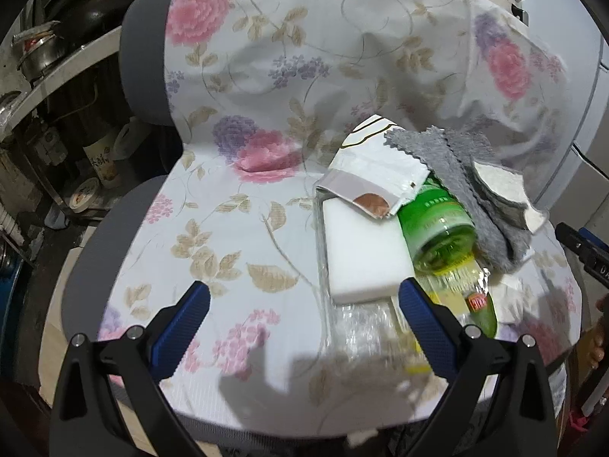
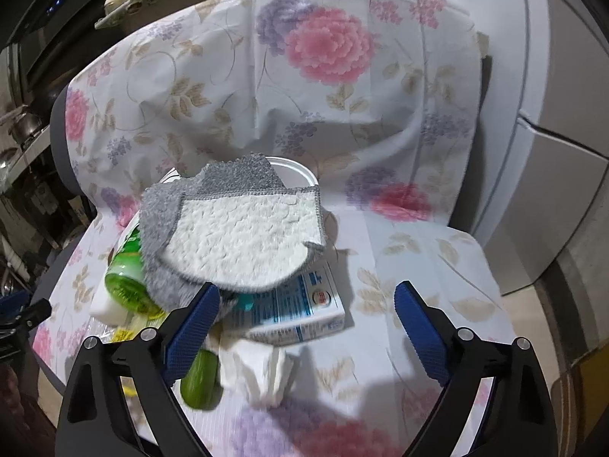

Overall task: Collect trash
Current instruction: 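Reach the right tool to the grey cloth and grasp its edge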

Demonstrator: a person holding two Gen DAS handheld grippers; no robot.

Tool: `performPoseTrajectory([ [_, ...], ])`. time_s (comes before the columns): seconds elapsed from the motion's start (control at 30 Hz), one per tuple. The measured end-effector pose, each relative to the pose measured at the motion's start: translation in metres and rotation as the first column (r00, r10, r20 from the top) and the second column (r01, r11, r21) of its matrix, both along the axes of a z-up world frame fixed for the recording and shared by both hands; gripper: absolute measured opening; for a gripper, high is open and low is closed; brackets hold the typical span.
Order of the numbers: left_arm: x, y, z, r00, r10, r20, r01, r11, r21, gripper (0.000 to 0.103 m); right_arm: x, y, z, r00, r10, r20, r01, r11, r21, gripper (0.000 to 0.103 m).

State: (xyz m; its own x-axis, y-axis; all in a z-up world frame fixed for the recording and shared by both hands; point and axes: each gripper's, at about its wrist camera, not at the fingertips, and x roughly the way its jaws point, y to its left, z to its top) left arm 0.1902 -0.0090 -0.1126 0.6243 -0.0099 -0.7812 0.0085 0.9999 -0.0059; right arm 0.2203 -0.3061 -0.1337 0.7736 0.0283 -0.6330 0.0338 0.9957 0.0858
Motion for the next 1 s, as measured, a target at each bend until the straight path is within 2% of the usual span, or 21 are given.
performPoseTrajectory([
  [0.03,0.006,0.0,-0.003,1.0,0.001,0.0,-0.001,1.0,-0.012,0.096,0.006,0.0,-0.003,1.0,0.007,-0.011,-0.007,1.0,0.006,0.089],
  [0.1,0.013,-0.002,-0.007,1.0,0.009,-0.007,-0.009,1.0,-0.003,0.096,0.016,-0.002,-0.009,1.0,0.012,-0.027,-0.011,1.0,0.024,0.07],
  [0.13,0.017,-0.006,-0.009,1.0,0.011,-0.01,-0.011,1.0,0.03,0.096,0.021,-0.003,-0.012,0.999,0.007,-0.04,-0.006,0.999,0.04,0.067],
  [0.2,0.022,-0.011,-0.013,1.0,0.004,-0.015,-0.003,0.998,0.06,0.096,0.03,-0.007,-0.017,0.999,0.004,-0.051,0.0,0.997,0.076,0.067],
  [0.37,0.03,-0.02,-0.017,0.999,-0.038,-0.035,0.039,0.999,0.028,0.096,0.047,-0.014,-0.029,0.998,0.016,-0.069,-0.002,0.981,0.196,0.067],
  [0.43,0.03,-0.023,-0.017,0.999,-0.042,-0.035,0.043,0.998,0.035,0.096,0.052,-0.015,-0.033,0.996,0.028,-0.083,-0.007,0.97,0.242,0.064],
  [0.5,0.03,-0.024,-0.016,0.999,-0.043,-0.031,0.044,0.998,0.037,0.096,0.053,-0.014,-0.032,0.995,0.036,-0.09,-0.011,0.965,0.262,0.052],
  [0.53,0.029,-0.025,-0.014,0.999,-0.044,-0.028,0.045,0.998,0.04,0.096,0.052,-0.011,-0.029,0.996,0.04,-0.083,-0.017,0.965,0.263,0.045],
  [0.57,0.027,-0.025,-0.012,0.999,-0.047,-0.024,0.048,0.998,0.038,0.096,0.051,-0.009,-0.026,0.996,0.04,-0.075,-0.019,0.966,0.258,0.033],
  [0.6,0.025,-0.025,-0.009,0.998,-0.051,-0.022,0.052,0.998,0.039,0.096,0.049,-0.007,-0.021,0.997,0.038,-0.063,-0.021,0.968,0.252,0.028],
  [0.67,0.019,-0.023,-0.003,0.999,-0.053,-0.014,0.053,0.998,0.045,0.096,0.041,-0.003,-0.006,0.999,0.034,-0.017,-0.029,0.968,0.248,0.012],
  [0.7,0.017,-0.022,-0.001,0.999,-0.051,-0.011,0.052,0.997,0.05,0.096,0.036,-0.002,0.003,0.999,0.041,0.022,-0.045,0.968,0.248,0.01],
  [0.8,0.006,-0.015,0.007,0.999,-0.036,-0.003,0.036,0.998,0.054,0.096,0.019,0.006,0.03,0.989,0.068,0.129,-0.098,0.966,0.238,0.007],
  [0.87,-0.002,-0.011,0.014,0.999,-0.032,0.007,0.032,0.999,0.042,0.096,-0.003,0.014,0.056,0.97,0.078,0.23,-0.126,0.972,0.201,0.006],
  [1.0,-0.016,-0.011,0.027,0.997,-0.05,0.051,0.048,0.998,0.034,0.096,-0.046,0.02,0.094,0.931,0.05,0.362,-0.093,0.991,0.101,0.006],
])
